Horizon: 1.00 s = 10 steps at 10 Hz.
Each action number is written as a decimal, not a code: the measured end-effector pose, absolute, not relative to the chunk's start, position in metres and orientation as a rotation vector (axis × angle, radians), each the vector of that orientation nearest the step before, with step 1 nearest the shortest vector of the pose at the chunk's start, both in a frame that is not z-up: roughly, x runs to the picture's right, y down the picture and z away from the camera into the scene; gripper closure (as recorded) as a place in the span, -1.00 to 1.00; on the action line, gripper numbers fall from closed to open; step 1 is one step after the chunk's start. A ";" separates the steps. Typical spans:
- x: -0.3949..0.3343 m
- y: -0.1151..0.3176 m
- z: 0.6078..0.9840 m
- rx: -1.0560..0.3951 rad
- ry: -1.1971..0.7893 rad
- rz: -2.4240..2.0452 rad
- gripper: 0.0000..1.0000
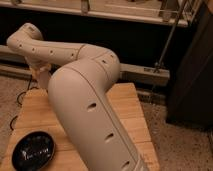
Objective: Place the ceramic cup over the eraser
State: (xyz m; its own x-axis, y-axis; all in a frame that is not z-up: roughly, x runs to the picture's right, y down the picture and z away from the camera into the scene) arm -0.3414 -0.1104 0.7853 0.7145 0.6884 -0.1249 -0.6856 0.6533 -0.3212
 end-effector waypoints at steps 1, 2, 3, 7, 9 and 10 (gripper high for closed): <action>-0.343 -0.111 0.789 -0.358 -0.005 0.782 1.00; -0.342 -0.109 0.794 -0.366 0.007 0.785 1.00; -0.339 -0.104 0.799 -0.382 0.026 0.784 1.00; -0.331 -0.082 0.827 -0.459 0.063 0.788 1.00; -0.326 -0.073 0.846 -0.488 0.056 0.792 0.70; -0.323 -0.067 0.855 -0.498 0.058 0.786 0.49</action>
